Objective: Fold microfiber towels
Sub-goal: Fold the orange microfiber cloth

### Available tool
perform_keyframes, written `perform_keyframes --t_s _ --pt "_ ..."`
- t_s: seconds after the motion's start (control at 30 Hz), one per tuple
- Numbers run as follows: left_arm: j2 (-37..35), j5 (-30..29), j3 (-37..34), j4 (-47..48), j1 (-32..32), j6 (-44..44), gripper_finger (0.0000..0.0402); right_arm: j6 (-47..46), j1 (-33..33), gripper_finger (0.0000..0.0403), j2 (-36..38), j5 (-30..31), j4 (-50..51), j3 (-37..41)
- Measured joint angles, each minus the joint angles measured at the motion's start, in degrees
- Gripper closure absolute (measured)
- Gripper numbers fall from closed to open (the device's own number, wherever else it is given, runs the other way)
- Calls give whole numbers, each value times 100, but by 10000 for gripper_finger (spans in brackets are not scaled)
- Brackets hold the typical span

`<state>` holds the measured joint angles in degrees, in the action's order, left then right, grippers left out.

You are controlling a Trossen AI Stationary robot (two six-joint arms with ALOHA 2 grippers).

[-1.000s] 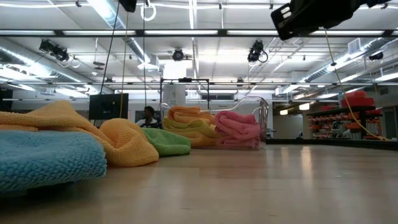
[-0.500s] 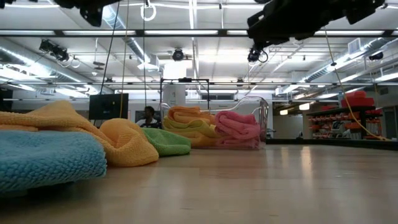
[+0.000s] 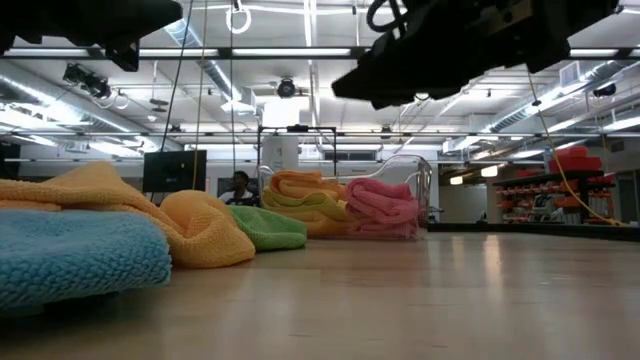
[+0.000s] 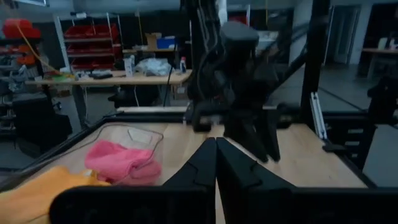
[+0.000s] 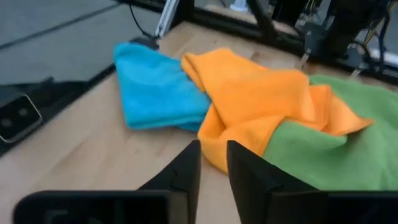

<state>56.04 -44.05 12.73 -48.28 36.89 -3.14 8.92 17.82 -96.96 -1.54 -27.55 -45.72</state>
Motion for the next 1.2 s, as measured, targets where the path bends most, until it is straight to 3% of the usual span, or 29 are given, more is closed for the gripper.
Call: perform_keyframes --t_s 0.23,0.47,0.63,0.9,1.2 --pt "-386 -1 -254 -107 114 -249 393 -24 8 258 -900 3 54 -758" --pt "-555 -4 -470 -191 139 -350 390 139 10 230 -1467 44 248 -1443" --pt "-509 14 -476 -200 116 -274 391 488 4 224 -1734 167 441 -1675" --pt "-506 17 -476 -98 16 -164 361 720 -53 224 -2148 459 292 -1842" --pt "-506 17 -476 -60 -46 -47 372 718 -162 224 -2171 470 154 -1846"
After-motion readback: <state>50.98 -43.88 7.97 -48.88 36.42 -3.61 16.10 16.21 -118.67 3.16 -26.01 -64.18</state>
